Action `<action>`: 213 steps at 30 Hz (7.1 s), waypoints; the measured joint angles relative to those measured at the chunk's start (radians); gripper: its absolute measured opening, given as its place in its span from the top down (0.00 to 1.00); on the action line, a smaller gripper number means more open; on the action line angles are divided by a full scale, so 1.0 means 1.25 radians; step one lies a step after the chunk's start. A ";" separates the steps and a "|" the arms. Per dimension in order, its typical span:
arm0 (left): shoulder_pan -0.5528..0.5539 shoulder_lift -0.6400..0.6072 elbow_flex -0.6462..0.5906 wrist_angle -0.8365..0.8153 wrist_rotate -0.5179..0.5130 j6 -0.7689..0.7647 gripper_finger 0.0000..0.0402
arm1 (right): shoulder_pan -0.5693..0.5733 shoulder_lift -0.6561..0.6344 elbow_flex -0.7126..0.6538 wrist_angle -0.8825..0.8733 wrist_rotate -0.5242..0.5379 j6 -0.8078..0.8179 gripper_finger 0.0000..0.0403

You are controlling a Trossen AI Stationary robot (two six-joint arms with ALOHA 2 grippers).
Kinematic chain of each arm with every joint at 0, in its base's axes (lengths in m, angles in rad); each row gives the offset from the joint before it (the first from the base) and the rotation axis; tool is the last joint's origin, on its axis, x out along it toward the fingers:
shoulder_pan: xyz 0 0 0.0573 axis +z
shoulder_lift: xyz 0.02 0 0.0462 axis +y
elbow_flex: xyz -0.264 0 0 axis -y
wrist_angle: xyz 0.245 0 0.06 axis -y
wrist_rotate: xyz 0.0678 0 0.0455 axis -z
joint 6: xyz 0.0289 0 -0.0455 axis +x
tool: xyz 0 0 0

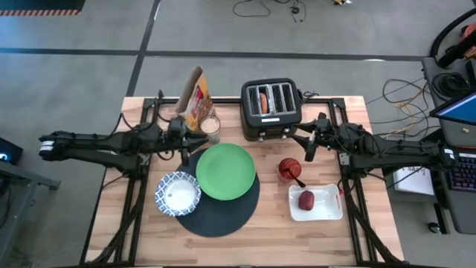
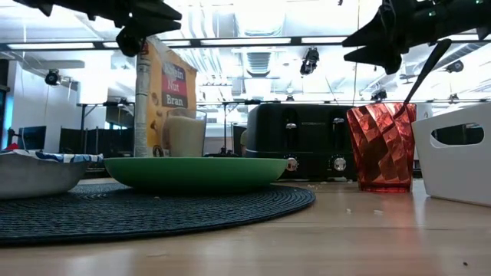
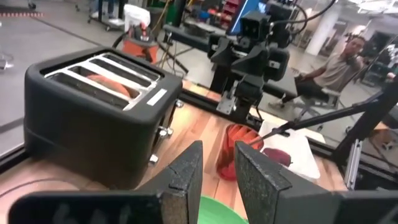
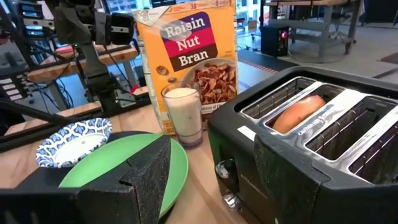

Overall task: Arrange a breakfast setting
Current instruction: Pour the cereal from the cereal box into the white bowl

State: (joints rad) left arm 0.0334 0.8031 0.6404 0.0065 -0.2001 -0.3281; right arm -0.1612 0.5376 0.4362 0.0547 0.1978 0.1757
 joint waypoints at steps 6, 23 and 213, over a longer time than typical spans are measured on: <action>0.000 -0.022 0.082 -0.191 -0.002 -0.031 0.81 | 0.000 0.000 0.000 0.000 -0.021 0.000 0.46; 0.000 -0.023 0.243 -0.349 -0.002 -0.025 0.81 | 0.013 0.000 0.000 0.028 -0.020 0.009 0.46; -0.247 0.265 0.252 0.134 0.000 0.047 0.81 | 0.612 -0.024 -0.147 0.287 0.388 -0.013 0.46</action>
State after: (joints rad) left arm -0.2749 1.1344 0.9554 0.1745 -0.2004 -0.2695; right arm 0.6037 0.5076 0.2520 0.4131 0.6834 0.1593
